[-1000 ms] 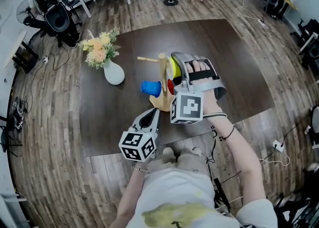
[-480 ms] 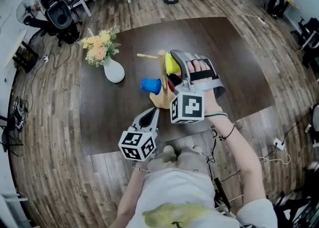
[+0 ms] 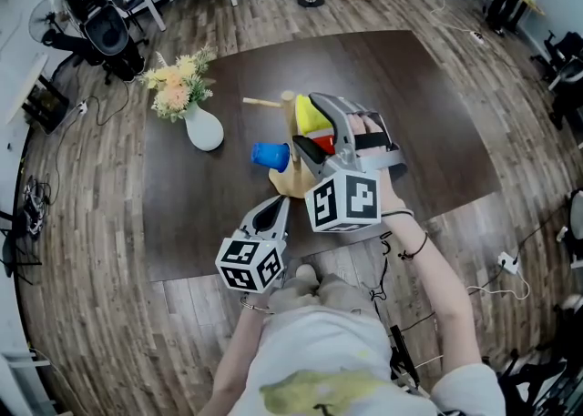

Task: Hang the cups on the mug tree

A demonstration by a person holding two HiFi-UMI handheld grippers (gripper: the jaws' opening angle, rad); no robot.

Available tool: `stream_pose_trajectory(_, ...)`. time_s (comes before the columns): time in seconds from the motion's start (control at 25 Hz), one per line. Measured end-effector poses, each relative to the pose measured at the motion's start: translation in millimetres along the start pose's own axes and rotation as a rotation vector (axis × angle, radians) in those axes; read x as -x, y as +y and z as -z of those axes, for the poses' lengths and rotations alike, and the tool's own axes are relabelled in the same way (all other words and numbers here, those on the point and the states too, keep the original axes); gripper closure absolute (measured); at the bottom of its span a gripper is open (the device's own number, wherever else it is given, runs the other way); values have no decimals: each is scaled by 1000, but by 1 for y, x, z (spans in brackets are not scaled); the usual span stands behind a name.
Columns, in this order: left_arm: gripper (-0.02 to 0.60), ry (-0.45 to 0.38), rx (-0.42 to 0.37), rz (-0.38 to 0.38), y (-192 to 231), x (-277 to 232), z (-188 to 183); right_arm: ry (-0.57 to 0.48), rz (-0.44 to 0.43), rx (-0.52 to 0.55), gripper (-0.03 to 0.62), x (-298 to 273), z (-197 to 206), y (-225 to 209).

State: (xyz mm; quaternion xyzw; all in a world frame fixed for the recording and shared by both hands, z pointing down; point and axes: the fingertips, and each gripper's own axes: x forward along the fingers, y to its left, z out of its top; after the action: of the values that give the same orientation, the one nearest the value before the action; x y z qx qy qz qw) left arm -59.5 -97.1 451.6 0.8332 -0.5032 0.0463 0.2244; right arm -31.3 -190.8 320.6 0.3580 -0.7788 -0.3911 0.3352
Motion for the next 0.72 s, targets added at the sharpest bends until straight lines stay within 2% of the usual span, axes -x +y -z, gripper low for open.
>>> stream_pose_trajectory(0.16, 558, -11, 5, -21, -1, 2, -2, -58, 25, -96, 246, 11, -4, -6)
stream_pose_trajectory(0.28, 558, -33, 13, -50, 0, 7, -7, -77, 50, -179, 343, 22, 0, -13)
stream_pose_trajectory(0.6, 558, -59, 35, -115, -2, 21, -10, -93, 58, -330, 508, 48, 16, -15)
stream_pose_trajectory(0.72, 558, -64, 36, -134, -3, 25, -10, -107, 54, -391, 547, 58, 22, -13)
